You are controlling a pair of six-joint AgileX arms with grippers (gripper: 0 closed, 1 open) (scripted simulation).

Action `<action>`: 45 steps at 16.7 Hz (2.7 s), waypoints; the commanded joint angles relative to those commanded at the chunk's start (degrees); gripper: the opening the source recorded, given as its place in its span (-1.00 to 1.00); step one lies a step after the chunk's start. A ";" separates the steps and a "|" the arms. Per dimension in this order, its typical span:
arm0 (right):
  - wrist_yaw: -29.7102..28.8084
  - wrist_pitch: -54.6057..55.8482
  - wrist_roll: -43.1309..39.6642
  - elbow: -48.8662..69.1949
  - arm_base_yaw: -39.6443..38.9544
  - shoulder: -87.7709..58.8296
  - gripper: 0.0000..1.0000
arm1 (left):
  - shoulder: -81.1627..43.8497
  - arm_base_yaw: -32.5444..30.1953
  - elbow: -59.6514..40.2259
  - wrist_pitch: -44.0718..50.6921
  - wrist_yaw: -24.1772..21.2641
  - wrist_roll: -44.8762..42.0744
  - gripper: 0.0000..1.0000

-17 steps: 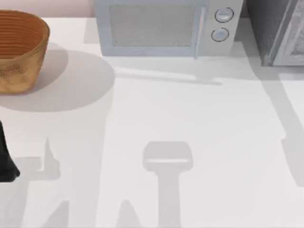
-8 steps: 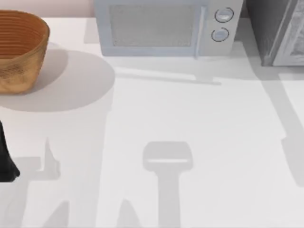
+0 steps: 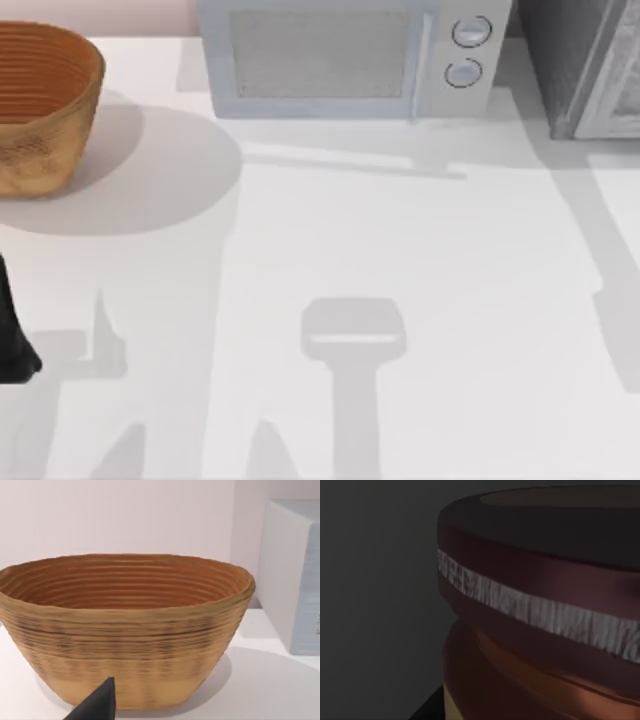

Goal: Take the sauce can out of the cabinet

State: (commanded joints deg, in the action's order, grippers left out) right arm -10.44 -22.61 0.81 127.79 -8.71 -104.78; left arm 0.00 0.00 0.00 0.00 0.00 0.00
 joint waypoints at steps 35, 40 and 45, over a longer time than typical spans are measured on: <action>-1.78 -4.64 -2.37 -33.96 -5.66 49.47 -1.00 | 0.00 0.00 0.00 0.00 0.00 0.00 1.00; 3.45 6.38 -3.32 -67.70 -1.32 71.10 -1.00 | 0.00 0.00 0.00 0.00 0.00 0.00 1.00; 7.76 15.84 -2.86 -101.19 3.58 90.05 -1.00 | 0.00 0.00 0.00 0.00 0.00 0.00 1.00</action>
State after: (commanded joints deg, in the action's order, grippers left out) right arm -2.69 -6.77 -2.05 26.60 -5.13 -14.73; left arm 0.00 0.00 0.00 0.00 0.00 0.00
